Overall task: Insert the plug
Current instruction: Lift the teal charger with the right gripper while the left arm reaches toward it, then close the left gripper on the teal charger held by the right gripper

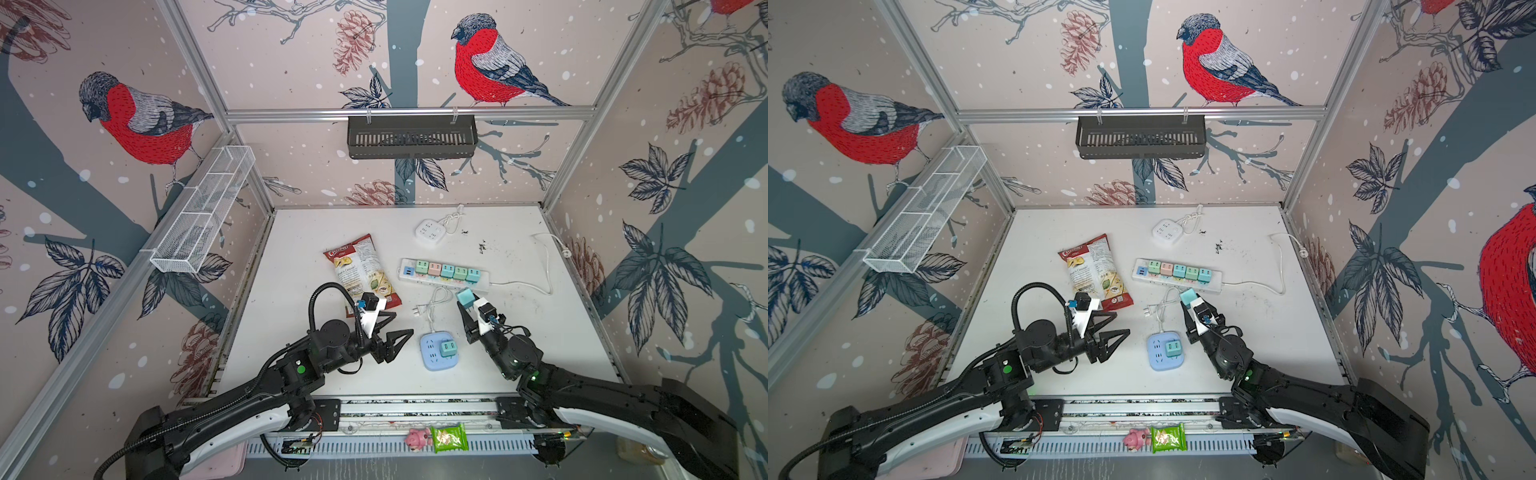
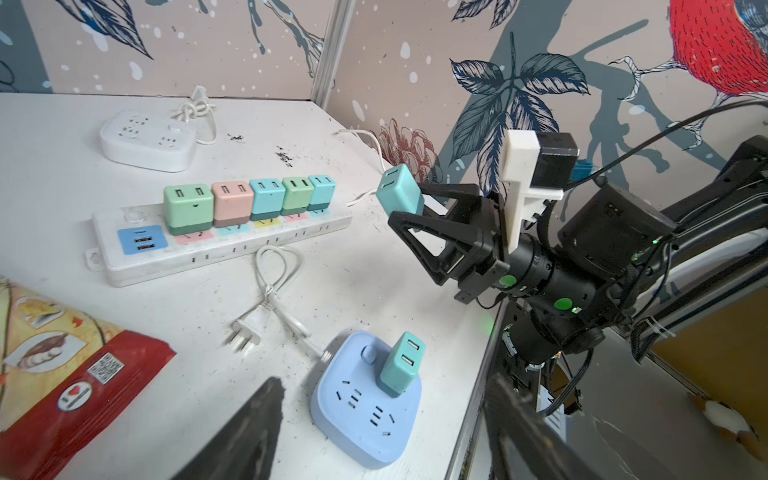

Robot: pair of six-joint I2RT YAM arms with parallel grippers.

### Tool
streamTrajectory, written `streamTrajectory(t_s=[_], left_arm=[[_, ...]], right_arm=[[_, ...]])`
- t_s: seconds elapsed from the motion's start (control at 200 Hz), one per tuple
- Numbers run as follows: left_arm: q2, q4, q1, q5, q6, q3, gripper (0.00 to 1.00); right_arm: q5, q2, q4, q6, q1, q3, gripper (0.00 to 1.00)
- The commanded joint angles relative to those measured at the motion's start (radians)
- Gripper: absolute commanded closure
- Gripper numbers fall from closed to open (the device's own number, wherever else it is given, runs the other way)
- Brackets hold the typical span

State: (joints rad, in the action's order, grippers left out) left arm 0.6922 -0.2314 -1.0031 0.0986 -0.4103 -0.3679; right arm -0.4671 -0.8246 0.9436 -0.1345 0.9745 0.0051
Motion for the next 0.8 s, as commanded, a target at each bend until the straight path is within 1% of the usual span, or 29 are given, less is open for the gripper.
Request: streamTrajectory(t_s=[0.0, 0.17, 0.33, 0.53, 0.796], left_arm=[[0.05, -0.072, -0.012, 0.05, 0.03, -0.031, 0.24], [0.12, -0.102, -0.033, 0.089, 0.025, -0.054, 0.24], [0.162, -0.091, -0.092, 0.087, 0.046, -0.091, 0.24], [0.2, -0.094, -0.14, 0.076, 0.052, -0.115, 0.24], [0.248, -0.1, -0.149, 0.084, 0.051, -0.141, 0.24]], right_arm=[[0.086, 0.047, 0.085, -0.027, 0.002, -0.053, 0.91], [0.191, 0.136, 0.1, -0.041, 0.001, -0.113, 0.91], [0.294, 0.187, 0.056, -0.046, 0.008, -0.117, 0.91], [0.313, 0.195, 0.029, -0.07, 0.051, -0.11, 0.91], [0.301, 0.159, 0.024, -0.099, 0.103, -0.099, 0.91]])
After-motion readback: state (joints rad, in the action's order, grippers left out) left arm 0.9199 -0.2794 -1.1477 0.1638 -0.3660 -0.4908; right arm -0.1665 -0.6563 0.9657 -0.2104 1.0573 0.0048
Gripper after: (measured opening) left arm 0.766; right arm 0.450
